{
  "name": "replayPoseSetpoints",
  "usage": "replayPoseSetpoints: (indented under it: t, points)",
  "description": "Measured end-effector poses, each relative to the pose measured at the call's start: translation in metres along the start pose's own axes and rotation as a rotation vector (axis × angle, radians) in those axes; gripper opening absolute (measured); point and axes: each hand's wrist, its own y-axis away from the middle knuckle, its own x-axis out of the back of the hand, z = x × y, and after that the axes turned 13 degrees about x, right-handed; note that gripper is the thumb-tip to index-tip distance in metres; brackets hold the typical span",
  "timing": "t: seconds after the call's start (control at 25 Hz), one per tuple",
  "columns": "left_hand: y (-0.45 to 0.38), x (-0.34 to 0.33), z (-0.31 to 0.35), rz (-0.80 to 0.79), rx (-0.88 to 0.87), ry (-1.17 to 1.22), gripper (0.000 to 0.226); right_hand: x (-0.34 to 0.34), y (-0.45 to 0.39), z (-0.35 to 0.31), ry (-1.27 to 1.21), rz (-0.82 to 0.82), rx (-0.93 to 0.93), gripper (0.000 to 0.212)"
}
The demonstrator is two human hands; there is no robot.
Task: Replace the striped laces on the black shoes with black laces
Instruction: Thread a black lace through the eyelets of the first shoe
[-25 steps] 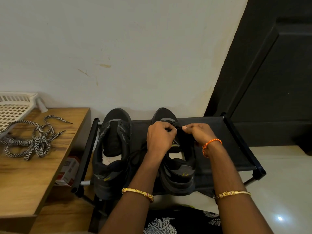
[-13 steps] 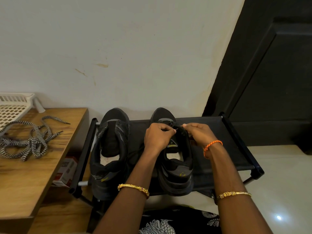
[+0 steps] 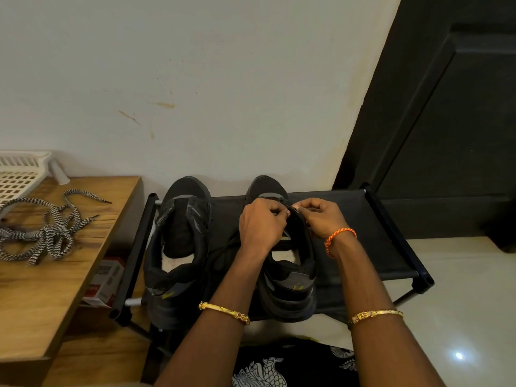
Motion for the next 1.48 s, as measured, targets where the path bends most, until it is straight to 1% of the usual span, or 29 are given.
replayPoseSetpoints:
  t: [0.12,0.2,0.32,0.44,0.52,0.56,0.6,0.64,0.68,0.76,0.8,0.84,0.88,0.92,1.04,1.12,1.24,1.32,1.4,1.48]
  points:
    - [0.001,0.004,-0.003,0.019,0.034,-0.021,0.013,-0.002,-0.004,0.003,0.014,0.016,-0.038,0.012]
    - [0.000,0.011,-0.009,0.034,0.051,-0.011,0.020,0.007,-0.007,0.006,-0.001,0.098,-0.068,0.015]
    - [0.002,0.025,-0.023,-0.013,0.072,0.077,0.041,0.038,-0.008,0.013,-0.174,0.349,-0.151,0.014]
    - [0.004,0.034,-0.030,-0.050,0.061,0.111,0.046,0.072,0.001,0.021,-0.307,0.612,-0.266,0.009]
    - [0.004,0.034,-0.033,-0.058,0.060,0.091,0.044,0.079,0.010,0.024,-0.284,0.731,-0.303,0.008]
    - [0.004,0.034,-0.034,-0.072,0.073,0.091,0.044,0.077,0.013,0.025,-0.207,0.772,-0.290,0.012]
    - [0.004,0.034,-0.036,-0.101,0.093,0.111,0.043,0.072,0.013,0.026,-0.079,0.797,-0.242,0.017]
    - [0.004,0.034,-0.037,-0.135,0.116,0.150,0.043,0.064,0.014,0.023,0.073,0.767,-0.166,0.021]
    - [0.003,0.035,-0.039,-0.161,0.137,0.199,0.042,0.053,0.015,0.019,0.228,0.667,-0.066,0.024]
    - [0.002,0.034,-0.044,-0.155,0.150,0.259,0.032,0.028,0.014,0.013,0.467,0.300,0.112,0.026]
    - [0.001,0.033,-0.046,-0.129,0.151,0.264,0.023,0.018,0.013,0.012,0.506,0.116,0.146,0.025]
    - [0.001,0.032,-0.048,-0.106,0.155,0.263,0.017,0.010,0.012,0.012,0.481,-0.017,0.140,0.020]
    - [0.000,0.031,-0.050,-0.096,0.162,0.255,0.015,0.006,0.012,0.011,0.418,-0.078,0.117,0.015]
    - [-0.002,0.030,-0.053,-0.099,0.169,0.240,0.016,0.006,0.012,0.011,0.366,-0.074,0.105,0.012]
    - [-0.005,0.028,-0.060,-0.190,0.197,0.197,0.025,0.020,0.013,0.016,0.370,0.036,0.118,0.007]
    - [-0.007,0.026,-0.063,-0.241,0.207,0.172,0.024,0.034,0.016,0.021,0.351,0.135,0.116,0.008]
    - [-0.010,0.020,-0.067,-0.185,0.173,0.078,0.014,0.058,0.023,0.029,0.265,0.332,0.055,0.013]
    - [-0.011,0.020,-0.069,-0.146,0.169,0.044,0.009,0.069,0.030,0.035,0.238,0.431,-0.043,0.016]
    - [-0.013,0.021,-0.072,-0.118,0.192,0.063,0.007,0.075,0.032,0.040,0.237,0.503,-0.147,0.017]
    - [-0.013,0.023,-0.072,-0.100,0.223,0.120,0.014,0.072,0.029,0.040,0.329,0.514,-0.203,0.020]
